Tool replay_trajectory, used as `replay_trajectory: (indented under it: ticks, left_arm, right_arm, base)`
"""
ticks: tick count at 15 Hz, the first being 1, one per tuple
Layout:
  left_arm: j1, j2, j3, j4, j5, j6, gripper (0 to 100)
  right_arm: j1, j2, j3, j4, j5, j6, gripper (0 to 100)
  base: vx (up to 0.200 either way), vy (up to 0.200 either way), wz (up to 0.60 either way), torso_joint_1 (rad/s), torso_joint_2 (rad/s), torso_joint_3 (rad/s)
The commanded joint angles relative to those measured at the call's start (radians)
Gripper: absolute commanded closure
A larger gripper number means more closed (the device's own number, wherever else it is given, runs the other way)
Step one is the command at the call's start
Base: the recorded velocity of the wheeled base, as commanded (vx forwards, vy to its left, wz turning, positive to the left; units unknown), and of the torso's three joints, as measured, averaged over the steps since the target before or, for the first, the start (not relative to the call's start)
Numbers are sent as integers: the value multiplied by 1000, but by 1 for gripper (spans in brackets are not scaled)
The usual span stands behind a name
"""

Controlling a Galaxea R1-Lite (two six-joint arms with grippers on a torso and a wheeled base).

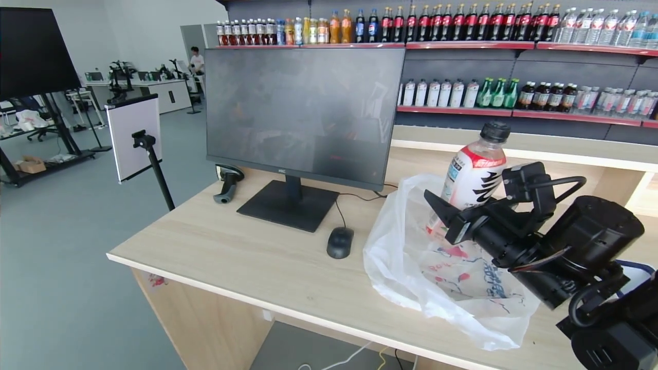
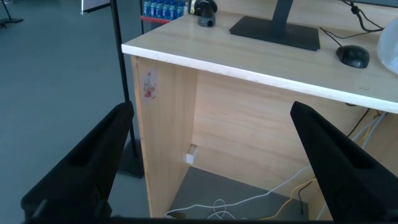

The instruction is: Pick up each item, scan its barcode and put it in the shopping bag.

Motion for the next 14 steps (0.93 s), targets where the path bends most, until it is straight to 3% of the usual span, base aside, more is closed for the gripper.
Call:
replay_trajectory:
  ticks: [1, 14]
  left_arm:
    - [0, 1, 0, 0, 0, 0, 0]
    - [0, 1, 0, 0, 0, -2, 0]
  right_arm:
    - [4, 51, -8, -1, -1, 9, 100]
    - [-7, 246, -109, -1, -1, 25, 100]
  base:
    - [0, 0, 0, 0, 0, 0]
    - [0, 0, 0, 0, 0, 0]
